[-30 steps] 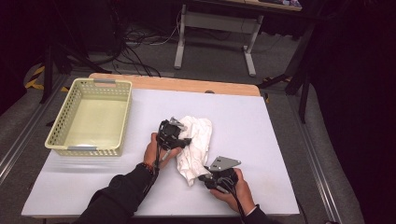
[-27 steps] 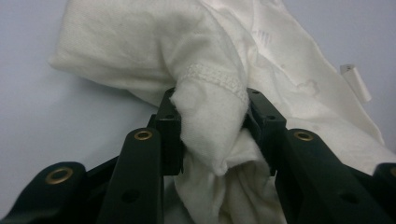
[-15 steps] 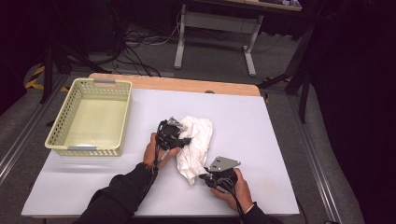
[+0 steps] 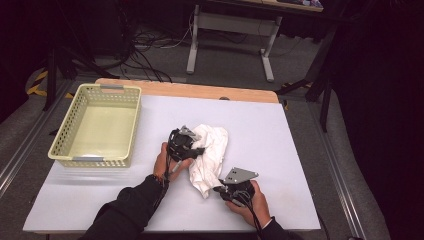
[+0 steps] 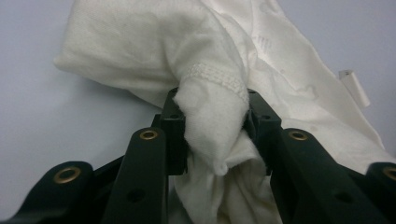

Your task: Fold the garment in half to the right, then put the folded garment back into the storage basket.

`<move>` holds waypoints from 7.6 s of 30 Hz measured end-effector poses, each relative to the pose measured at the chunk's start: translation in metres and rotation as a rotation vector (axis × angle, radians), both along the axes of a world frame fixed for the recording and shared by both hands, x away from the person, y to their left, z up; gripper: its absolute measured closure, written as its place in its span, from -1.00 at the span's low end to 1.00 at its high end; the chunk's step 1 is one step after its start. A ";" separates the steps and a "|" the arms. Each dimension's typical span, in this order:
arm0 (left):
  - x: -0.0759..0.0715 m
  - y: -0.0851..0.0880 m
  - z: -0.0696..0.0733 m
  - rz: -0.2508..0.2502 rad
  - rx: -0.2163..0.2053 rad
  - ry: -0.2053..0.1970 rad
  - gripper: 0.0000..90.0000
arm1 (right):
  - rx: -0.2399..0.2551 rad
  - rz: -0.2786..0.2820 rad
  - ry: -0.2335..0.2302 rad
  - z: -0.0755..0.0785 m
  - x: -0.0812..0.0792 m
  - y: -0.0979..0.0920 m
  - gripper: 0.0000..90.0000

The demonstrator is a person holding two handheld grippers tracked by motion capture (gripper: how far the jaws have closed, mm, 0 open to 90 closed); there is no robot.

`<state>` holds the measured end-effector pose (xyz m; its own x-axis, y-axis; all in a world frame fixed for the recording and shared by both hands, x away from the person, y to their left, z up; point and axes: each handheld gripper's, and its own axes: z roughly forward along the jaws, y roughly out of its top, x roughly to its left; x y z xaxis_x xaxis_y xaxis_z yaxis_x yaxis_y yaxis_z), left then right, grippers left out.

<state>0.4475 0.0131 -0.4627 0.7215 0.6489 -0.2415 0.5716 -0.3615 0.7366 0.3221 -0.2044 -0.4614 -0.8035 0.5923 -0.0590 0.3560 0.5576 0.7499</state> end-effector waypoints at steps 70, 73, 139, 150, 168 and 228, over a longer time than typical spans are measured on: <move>0.004 0.045 0.098 0.016 0.095 -0.205 0.58 | 0.084 0.069 -0.183 0.065 0.016 0.042 0.75; 0.005 0.049 0.101 0.023 0.099 -0.213 0.58 | 0.083 0.078 -0.187 0.070 0.018 0.047 0.75; 0.011 0.228 0.122 0.264 0.153 -0.207 0.57 | 0.129 0.228 -0.229 0.091 0.063 0.225 0.74; 0.030 0.253 0.105 0.302 0.174 -0.149 0.56 | 0.117 0.226 -0.202 0.076 0.079 0.255 0.74; 0.053 0.256 0.080 0.329 0.251 -0.100 0.53 | 0.064 0.204 -0.155 0.054 0.098 0.282 0.73; 0.072 0.219 0.042 0.274 0.600 0.035 0.92 | 0.087 0.098 -0.249 0.068 0.032 0.101 -0.45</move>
